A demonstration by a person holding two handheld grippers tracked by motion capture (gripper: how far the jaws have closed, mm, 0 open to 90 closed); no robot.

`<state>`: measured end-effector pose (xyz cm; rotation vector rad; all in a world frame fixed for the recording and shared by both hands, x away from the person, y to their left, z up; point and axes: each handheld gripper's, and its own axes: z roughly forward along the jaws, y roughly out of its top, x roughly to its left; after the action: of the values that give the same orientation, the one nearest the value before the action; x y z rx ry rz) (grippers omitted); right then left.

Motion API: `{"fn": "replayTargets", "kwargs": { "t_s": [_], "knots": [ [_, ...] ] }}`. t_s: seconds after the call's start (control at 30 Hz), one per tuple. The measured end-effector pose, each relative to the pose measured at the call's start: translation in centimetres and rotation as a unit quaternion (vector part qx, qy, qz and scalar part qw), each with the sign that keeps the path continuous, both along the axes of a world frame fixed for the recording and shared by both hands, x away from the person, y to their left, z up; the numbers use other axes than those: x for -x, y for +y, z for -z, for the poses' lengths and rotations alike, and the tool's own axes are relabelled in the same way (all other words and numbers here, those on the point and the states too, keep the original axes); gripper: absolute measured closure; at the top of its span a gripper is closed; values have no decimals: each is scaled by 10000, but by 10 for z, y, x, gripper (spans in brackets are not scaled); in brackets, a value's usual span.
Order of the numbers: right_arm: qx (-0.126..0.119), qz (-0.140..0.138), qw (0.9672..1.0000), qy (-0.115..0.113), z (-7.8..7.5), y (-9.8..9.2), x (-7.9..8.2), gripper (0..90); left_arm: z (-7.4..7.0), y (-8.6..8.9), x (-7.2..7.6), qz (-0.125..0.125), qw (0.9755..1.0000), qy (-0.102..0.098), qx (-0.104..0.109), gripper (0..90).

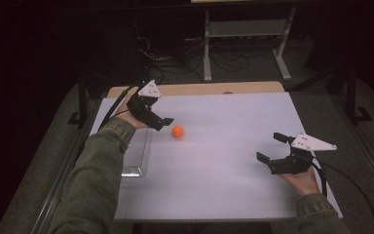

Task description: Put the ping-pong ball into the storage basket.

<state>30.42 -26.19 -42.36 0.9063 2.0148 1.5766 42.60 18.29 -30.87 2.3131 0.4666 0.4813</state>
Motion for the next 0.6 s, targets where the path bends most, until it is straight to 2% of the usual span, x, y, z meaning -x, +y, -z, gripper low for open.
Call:
{"fn": "replayTargets", "kwargs": {
  "t_s": [0.27, 0.4, 0.6],
  "knots": [
    [2, -9, 10000, -6, 0, 0, 0, 0, 5, -9, -7, 84, 9998, 86, -136, 0],
    [4, -22, 10000, -7, 0, 0, 0, 0, 8, -12, -10, 139, 9995, 124, -272, 0],
    [11, -39, 10000, 21, 0, 1, 0, 0, 10, -10, -14, 177, 9993, 169, -296, 0]
  ]
}}
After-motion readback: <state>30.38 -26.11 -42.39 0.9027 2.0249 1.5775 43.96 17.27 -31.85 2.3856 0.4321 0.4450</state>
